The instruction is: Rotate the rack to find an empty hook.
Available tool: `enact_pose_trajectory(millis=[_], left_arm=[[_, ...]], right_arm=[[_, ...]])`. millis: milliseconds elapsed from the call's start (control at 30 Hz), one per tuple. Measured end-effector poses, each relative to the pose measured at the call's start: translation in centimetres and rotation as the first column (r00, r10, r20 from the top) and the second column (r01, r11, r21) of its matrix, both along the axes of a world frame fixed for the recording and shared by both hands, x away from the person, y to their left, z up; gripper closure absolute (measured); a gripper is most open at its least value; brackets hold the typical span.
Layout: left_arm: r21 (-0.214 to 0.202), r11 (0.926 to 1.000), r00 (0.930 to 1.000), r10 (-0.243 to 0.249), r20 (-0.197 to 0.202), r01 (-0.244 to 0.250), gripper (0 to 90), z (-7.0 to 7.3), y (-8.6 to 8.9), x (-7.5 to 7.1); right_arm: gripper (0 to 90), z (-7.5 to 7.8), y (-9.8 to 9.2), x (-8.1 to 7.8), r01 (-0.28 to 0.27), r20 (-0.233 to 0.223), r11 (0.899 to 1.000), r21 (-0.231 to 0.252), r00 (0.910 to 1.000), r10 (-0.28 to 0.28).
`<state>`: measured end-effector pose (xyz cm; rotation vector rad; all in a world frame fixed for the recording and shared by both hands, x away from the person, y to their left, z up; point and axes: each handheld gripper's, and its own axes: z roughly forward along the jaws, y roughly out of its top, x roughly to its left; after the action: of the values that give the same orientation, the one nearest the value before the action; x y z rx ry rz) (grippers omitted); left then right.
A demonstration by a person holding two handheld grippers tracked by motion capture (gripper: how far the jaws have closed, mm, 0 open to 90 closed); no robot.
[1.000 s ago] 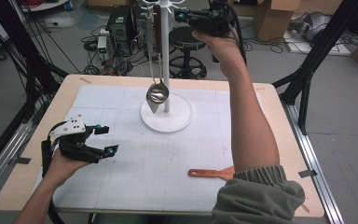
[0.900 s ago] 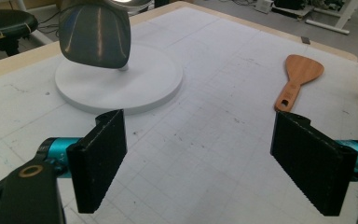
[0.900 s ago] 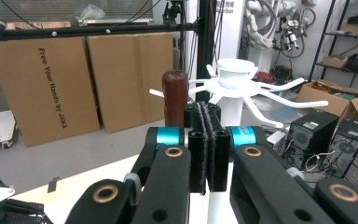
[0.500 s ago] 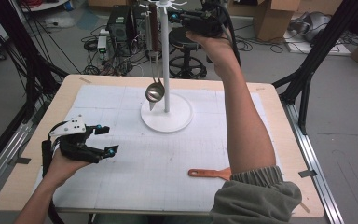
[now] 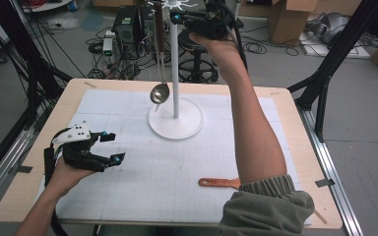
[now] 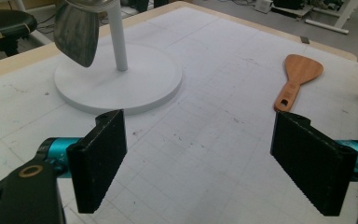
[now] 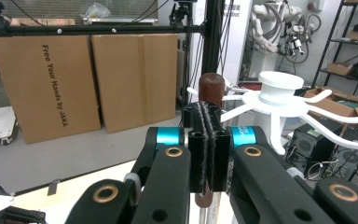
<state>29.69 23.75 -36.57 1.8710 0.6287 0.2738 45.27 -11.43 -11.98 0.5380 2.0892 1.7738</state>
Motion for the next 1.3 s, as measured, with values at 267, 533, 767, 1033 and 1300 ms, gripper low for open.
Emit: enact_pose_trajectory(millis=[267,533,767,1033,1300], left_arm=[[0.002,1.0,1.0,-0.002,0.001,0.002,19.0,0.0,0.0,0.0],[-0.004,1.0,1.0,0.003,0.001,-0.003,19.1,0.0,0.1,0.0],[0.002,1.0,1.0,0.0,0.002,0.0,19.1,0.0,0.0,0.0],[0.004,1.0,1.0,-0.001,0.002,0.001,19.0,0.0,0.0,0.0],[0.002,1.0,1.0,0.001,0.001,-0.001,19.1,0.0,0.0,0.0]], right_arm=[[89.6,0.1,0.4,-0.1,-0.003,0.01,1.0,0.0,0.9999,0.003],[89.6,0.1,-0.1,-0.2,0.01,0.011,1.0,-0.009,0.9999,-0.01],[89.5,-0.2,-0.9,-0.4,0.015,0.004,1.0,-0.009,0.9999,-0.015],[89.3,-0.9,-1.8,-0.7,0.022,-0.003,1.0,-0.018,0.9997,-0.023],[87.9,-1.3,-2.4,-1.0,0.02,-0.006,0.999,-0.03,0.9998,-0.02]])
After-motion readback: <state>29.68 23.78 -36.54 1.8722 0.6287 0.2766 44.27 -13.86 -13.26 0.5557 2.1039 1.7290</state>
